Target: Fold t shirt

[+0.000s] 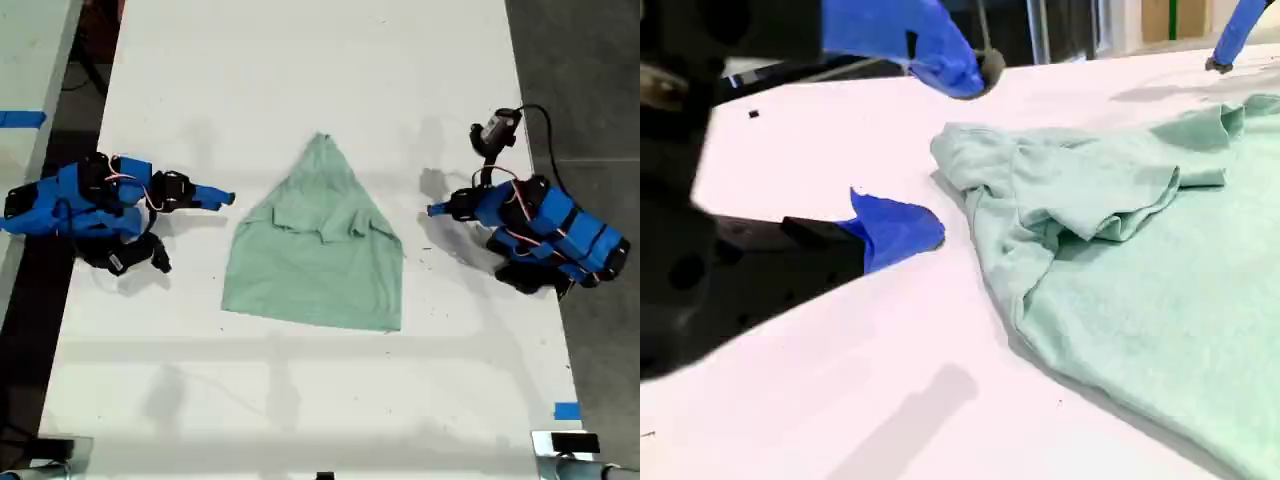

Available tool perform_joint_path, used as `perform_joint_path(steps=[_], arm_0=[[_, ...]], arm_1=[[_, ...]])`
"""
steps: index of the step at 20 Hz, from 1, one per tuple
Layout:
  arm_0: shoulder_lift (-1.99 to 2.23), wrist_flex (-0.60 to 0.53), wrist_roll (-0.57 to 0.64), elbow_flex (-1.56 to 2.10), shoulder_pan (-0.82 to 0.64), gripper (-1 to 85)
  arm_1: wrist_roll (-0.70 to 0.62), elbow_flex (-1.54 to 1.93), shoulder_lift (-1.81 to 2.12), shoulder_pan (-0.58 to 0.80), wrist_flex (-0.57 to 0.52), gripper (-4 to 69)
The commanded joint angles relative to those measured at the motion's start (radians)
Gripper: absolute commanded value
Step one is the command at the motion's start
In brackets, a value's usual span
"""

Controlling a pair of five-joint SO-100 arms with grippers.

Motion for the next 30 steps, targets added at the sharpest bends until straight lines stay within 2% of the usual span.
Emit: perform_joint_path(steps=[1, 2, 3, 4, 5, 6, 7, 9, 11, 12, 14, 15, 18, 20, 23, 25, 27, 30], arm_0=[[0.014, -0.003, 0.043, 0.037, -0.078, 17.3], [0.014, -0.006, 0.048, 0.037, -0.083, 16.4], [0.015, -0.028, 0.041, 0.037, -0.107, 15.9], [0.015, -0.054, 0.041, 0.037, -0.12, 18.9], [0.015, -0.06, 0.005, 0.037, -0.135, 21.1], [0.015, -0.034, -0.104, 0.037, -0.138, 22.4], [0.015, -0.012, -0.204, 0.037, -0.137, 32.1], [0.015, -0.003, -0.318, 0.037, -0.144, 39.6], [0.015, -0.003, -0.322, 0.037, -0.179, 43.1], [0.015, -0.003, -0.316, 0.037, -0.187, 40.8], [0.014, -0.003, -0.314, 0.037, -0.193, 40.7], [0.014, -0.003, -0.314, 0.037, -0.196, 39.9], [0.014, -0.002, -0.264, 0.037, -0.198, 37.5], [0.014, -0.002, -0.259, 0.037, -0.204, 36.9], [0.014, -0.002, -0.259, 0.037, -0.21, 36.7], [0.014, -0.002, -0.253, 0.037, -0.202, 36.0], [0.014, -0.002, -0.253, 0.037, -0.193, 35.1], [0.014, -0.002, -0.252, 0.037, -0.189, 34.4]], arm_1=[[0.356, 0.038, 0.014, 0.14, -0.003, 8.5], [0.474, 0.038, 0.014, 0.083, -0.003, 8.8], [0.58, 0.038, 0.014, -0.025, -0.003, 9.5], [0.669, 0.037, 0.014, -0.163, -0.008, 9.8], [0.592, 0.04, 0.014, -0.301, -0.063, 20.5], [0.419, 0.043, 0.014, -0.405, -0.074, 28.1], [0.433, 0.041, 0.014, -0.426, -0.081, 24.7], [0.425, 0.031, 0.014, -0.426, -0.117, 1.7], [0.353, -0.046, 0.008, -0.437, -0.195, 0.9], [0.351, -0.114, -0.018, -0.457, -0.173, 0.9], [0.396, -0.225, -0.146, -0.482, -0.107, 8.6], [0.439, -0.249, -0.235, -0.525, -0.121, 14.8], [0.592, -0.33, -0.618, -0.712, -0.296, 25.3], [0.709, -0.468, -0.946, -0.778, -0.314, 28.9], [0.805, -0.637, -1.342, -0.787, -0.362, 30.3], [0.842, -0.738, -1.532, -0.788, -0.388, 27.7], [0.827, -0.755, -1.58, -0.779, -0.474, -0.5], [0.676, -0.729, -1.508, -0.732, -0.569, -0.3]])
